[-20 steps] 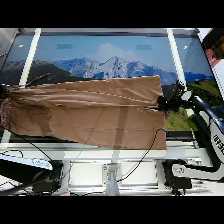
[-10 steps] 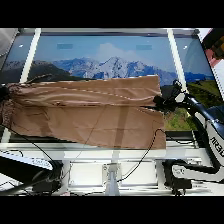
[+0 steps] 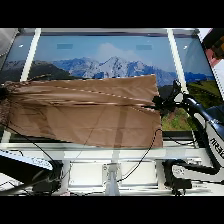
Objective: Fold the clothes and pants, and hang the long-sleeved shirts on hangers.
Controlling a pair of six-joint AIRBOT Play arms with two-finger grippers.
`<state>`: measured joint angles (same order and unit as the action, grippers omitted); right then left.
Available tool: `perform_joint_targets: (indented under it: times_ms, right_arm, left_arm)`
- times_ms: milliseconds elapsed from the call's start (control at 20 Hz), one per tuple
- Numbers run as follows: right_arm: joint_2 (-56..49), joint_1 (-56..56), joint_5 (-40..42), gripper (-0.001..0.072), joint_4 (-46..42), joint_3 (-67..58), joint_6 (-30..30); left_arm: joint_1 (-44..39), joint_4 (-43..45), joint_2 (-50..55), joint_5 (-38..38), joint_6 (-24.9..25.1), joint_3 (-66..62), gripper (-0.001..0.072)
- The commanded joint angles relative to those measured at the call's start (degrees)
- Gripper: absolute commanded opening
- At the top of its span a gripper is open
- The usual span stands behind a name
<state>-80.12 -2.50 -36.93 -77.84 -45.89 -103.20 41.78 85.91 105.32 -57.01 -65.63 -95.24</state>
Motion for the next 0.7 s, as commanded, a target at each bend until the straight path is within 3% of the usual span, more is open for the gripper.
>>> perform_joint_targets:
  times_ms: [0, 300, 350, 400, 450, 500, 550, 650]
  right_arm:
    - [0.1, 0.0, 0.6, 0.0014, -0.4, -0.1, -0.9]
    - [0.1, 0.0, 0.5, 0.0016, 1.7, -0.1, -0.9]
    - [0.1, 0.0, 0.5, 0.0067, 2.6, -0.2, -0.9]
    - [0.1, 0.0, 0.5, 0.0267, 2.9, -0.6, -0.9]
    - [0.1, 0.0, 0.4, 0.0551, 3.1, -1.3, -0.9]
    - [0.1, 0.0, 0.0, 0.0595, 3.0, -2.3, -0.8]
    - [0.1, 0.0, -0.9, 0.0595, 3.0, -3.6, -0.7]
    - [0.1, 0.0, -2.8, 0.0594, 2.4, -6.9, -0.7]
  left_arm:
    - [0.1, 1.1, 0.9, 1.2, 0.0, 0.0, 0.0053]
    - [0.0, 1.0, 1.0, 1.0, 0.0, 0.0, 0.0053]
    - [0.0, 1.0, 1.0, 0.7, 0.0, 0.0, 0.0055]
    - [0.0, 1.0, 0.9, 0.3, 0.0, 0.0, 0.008]
    - [0.0, 1.0, 0.9, -0.3, 0.0, 0.0, 0.0235]
    - [0.0, 1.0, 0.9, -1.0, 0.0, 0.0, 0.0507]
    - [0.0, 1.1, 0.9, -1.2, -0.1, 0.0, 0.07]
    - [0.0, 1.1, 0.3, -2.4, 0.0, 0.0, 0.0695]
